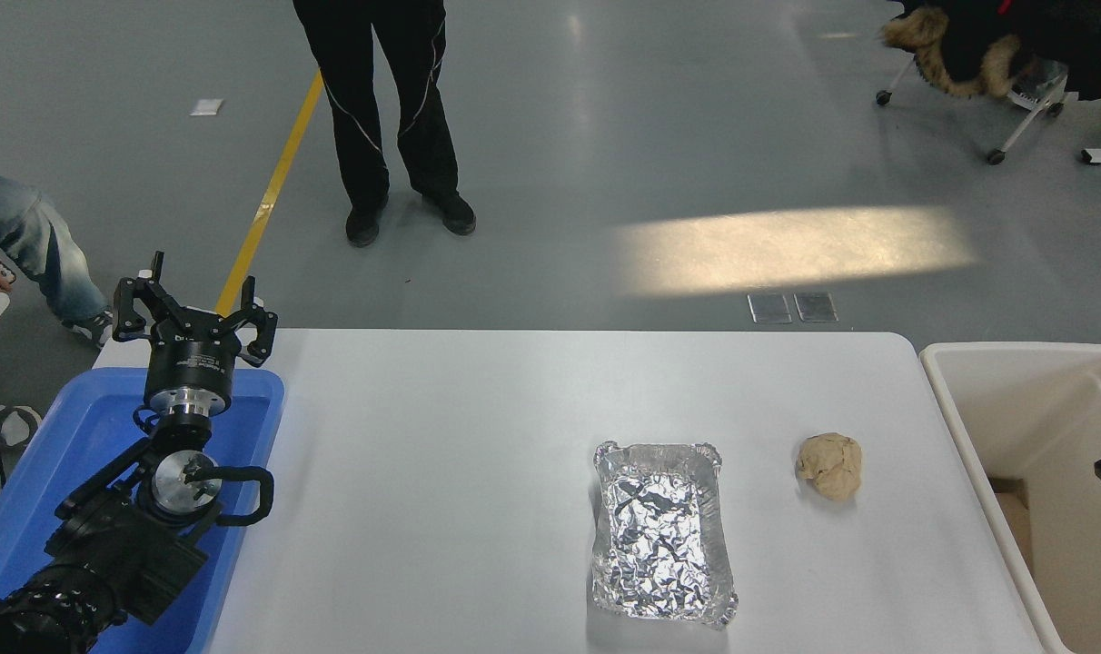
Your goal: Pick up paper cup place in dustbin
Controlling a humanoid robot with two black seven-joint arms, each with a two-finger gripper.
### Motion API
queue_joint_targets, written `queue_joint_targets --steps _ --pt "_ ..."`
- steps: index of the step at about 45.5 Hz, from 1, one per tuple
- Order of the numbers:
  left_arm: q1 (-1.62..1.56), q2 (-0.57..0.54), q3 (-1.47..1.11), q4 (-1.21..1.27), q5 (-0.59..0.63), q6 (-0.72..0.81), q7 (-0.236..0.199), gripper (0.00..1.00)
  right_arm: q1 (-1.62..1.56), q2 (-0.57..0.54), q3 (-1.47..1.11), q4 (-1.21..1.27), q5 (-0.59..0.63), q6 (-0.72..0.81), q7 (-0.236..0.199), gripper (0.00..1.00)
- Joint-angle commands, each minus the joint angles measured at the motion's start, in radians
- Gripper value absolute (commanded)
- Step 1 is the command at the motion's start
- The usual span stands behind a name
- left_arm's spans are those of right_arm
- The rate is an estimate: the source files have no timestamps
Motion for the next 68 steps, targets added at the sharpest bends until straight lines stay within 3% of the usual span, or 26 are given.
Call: queue_joint_targets --steps 1,16,27,32,38,43,52,61,68 --pt "0.0 0.0 0.0 0.001 0.0 0.0 0.0 0.99 -0.02 0.008 0.025 -0.034 -0.006 0.001 0.001 1.0" --pt "0.0 0.0 0.0 0.001 0.0 0.001 0.0 0.99 0.021 0.005 0.027 0.018 -0.006 0.002 0.001 1.0" --pt "0.0 0.0 0.0 -0.001 0.001 0.001 0.0 0.99 0.231 -0.12 0.046 0.348 -0.022 -0.003 0.008 1.0" --pt "0.0 0.0 0.0 -0.001 0.001 0.0 0.0 0.99 0.358 -0.183 0.046 0.521 -0.12 -0.006 0.008 1.0" --pt "0.0 0.0 0.0 -0.001 0.001 0.0 0.0 0.99 0.565 -0.272 0.03 0.763 -0.331 -0.006 0.008 1.0" --pt "0.0 0.0 0.0 -0.001 0.001 0.0 0.0 0.99 0.769 -0.28 -0.073 0.935 -0.411 -0.004 0.007 1.0" --pt "0.0 0.0 0.0 -0.001 0.003 0.0 0.0 0.99 1.158 -0.145 -0.348 1.213 -0.406 0.001 0.007 1.0" --pt "0.0 0.0 0.0 0.001 0.001 0.0 0.0 0.99 1.449 0.002 -0.401 1.447 -0.4 0.039 0.002 1.0" --pt "0.0 0.0 0.0 -0.001 0.001 0.0 0.0 0.99 1.612 0.113 -0.397 1.493 -0.284 0.172 0.004 1.0"
